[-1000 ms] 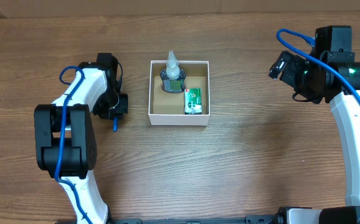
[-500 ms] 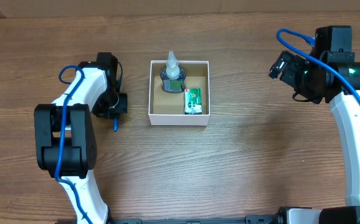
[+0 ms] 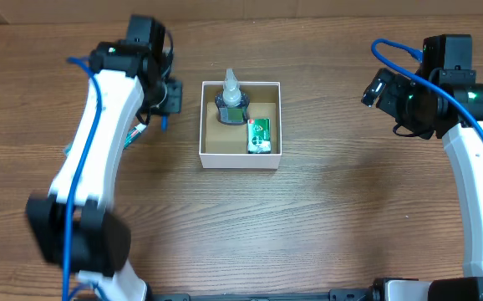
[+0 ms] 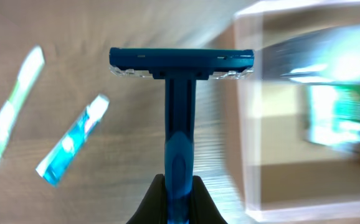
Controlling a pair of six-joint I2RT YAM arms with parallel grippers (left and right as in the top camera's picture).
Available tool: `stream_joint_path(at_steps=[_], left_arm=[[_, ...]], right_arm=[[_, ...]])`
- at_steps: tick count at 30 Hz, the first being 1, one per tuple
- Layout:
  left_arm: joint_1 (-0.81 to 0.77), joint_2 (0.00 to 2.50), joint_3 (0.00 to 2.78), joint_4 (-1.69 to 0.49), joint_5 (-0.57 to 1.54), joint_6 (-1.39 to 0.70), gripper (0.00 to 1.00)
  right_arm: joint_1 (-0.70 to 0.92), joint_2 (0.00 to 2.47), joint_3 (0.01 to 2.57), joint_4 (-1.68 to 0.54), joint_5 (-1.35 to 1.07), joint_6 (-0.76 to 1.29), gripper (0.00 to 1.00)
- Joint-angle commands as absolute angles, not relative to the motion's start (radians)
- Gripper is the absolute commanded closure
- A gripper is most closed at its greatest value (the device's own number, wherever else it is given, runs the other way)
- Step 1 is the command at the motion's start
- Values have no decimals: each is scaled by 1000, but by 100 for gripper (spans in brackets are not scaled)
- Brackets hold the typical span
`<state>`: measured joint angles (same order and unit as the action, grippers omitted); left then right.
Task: Pack container
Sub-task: 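Carry the razor with the left gripper and drop it into the box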
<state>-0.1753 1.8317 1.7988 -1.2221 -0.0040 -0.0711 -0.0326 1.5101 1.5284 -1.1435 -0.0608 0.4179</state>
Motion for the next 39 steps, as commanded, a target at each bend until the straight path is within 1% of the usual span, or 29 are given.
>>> stream_joint_path(at_steps=[1, 5, 9, 12, 16, 23, 24, 25, 26, 27, 28, 29, 30, 32, 34, 37, 39], left_arm=[[-304, 1690, 1829, -1205, 34, 128, 96], [-405, 1681, 1825, -1156, 35, 294, 96], [-458, 1735, 1814, -1088, 35, 378, 96], [-473, 1817, 1814, -1058, 50, 382, 96], [-488, 1915, 1814, -1087, 140, 370, 96], [-524, 1998, 1814, -1115, 96, 362, 96], [-524, 1998, 1815, -1118, 88, 362, 94], [-524, 1995, 1815, -1119, 84, 359, 69], [-524, 1990, 1815, -1120, 78, 358, 55], [-524, 1982, 1815, -1120, 72, 355, 44], [-523, 1966, 1817, -1118, 42, 334, 30], [-517, 1947, 1822, -1118, -1, 313, 10], [-512, 1934, 1828, -1123, -27, 300, 7], [-501, 1901, 1841, -1141, -85, 250, 6], [-481, 1860, 1850, -1160, -136, 191, 1], [-414, 1772, 1850, -1185, -160, 86, 0], [-343, 1716, 1850, -1202, -156, 4, 0]], right_arm=[[-34, 1505, 1524, -1134, -46, 395, 0], [-34, 1505, 1524, -1135, -46, 392, 0], [-34, 1505, 1524, -1136, -47, 392, 0], [-34, 1505, 1524, -1137, -47, 392, 0], [-34, 1505, 1524, -1136, -47, 392, 0], [-34, 1505, 1524, -1136, -46, 392, 0], [-34, 1505, 1524, -1136, -46, 393, 0], [-34, 1505, 1524, -1136, -46, 392, 0], [-34, 1505, 1524, -1136, -46, 392, 0], [-34, 1505, 1524, -1136, -46, 392, 0], [-34, 1505, 1524, -1136, -46, 393, 0], [-34, 1505, 1524, -1139, -46, 393, 0], [-34, 1505, 1524, -1140, -46, 392, 0], [-34, 1505, 1524, -1142, -46, 392, 0], [-34, 1505, 1524, -1144, -46, 392, 0], [-34, 1505, 1524, -1150, -46, 392, 0], [-34, 1505, 1524, -1154, -45, 392, 0]])
